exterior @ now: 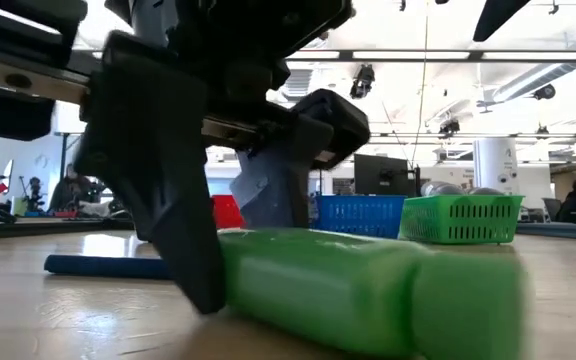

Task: Pick & Place Travel size toiletries
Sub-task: Put the green shampoo into the red basket, then put the blue razor into the blue basket

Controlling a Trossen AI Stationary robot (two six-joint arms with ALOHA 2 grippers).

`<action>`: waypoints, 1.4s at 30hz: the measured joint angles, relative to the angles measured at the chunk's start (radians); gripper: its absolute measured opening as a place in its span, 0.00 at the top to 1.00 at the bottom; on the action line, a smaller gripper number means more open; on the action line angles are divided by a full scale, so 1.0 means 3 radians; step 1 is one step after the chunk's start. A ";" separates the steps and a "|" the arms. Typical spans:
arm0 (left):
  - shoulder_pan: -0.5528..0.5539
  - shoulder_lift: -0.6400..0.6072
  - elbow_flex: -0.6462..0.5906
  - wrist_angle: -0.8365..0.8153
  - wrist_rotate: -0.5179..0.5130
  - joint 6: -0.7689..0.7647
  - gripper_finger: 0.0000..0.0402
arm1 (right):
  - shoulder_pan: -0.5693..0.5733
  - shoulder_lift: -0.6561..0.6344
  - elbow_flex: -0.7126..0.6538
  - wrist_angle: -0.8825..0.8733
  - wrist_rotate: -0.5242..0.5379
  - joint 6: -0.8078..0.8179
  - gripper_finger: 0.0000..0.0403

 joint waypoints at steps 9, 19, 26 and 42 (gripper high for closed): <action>0.0030 -0.0604 -0.0048 -0.0687 -0.1279 -0.0741 0.60 | 0.0000 -0.0245 -0.0003 -0.0114 0.0225 0.0006 0.29; 0.0390 -0.1672 -0.1135 -0.0619 -0.2475 -0.4896 0.60 | -0.0082 -0.0818 -0.0054 -0.0326 0.1083 0.0228 0.36; 0.1023 -0.1851 -0.2007 0.0779 -0.2235 -0.5444 0.60 | -0.0364 -0.1034 -0.0251 -0.0318 0.1133 0.0098 0.35; 0.1550 -0.1766 -0.1920 0.1182 -0.1815 -0.5096 0.41 | -0.0735 -0.1237 -0.0516 -0.0321 0.0955 -0.0144 0.26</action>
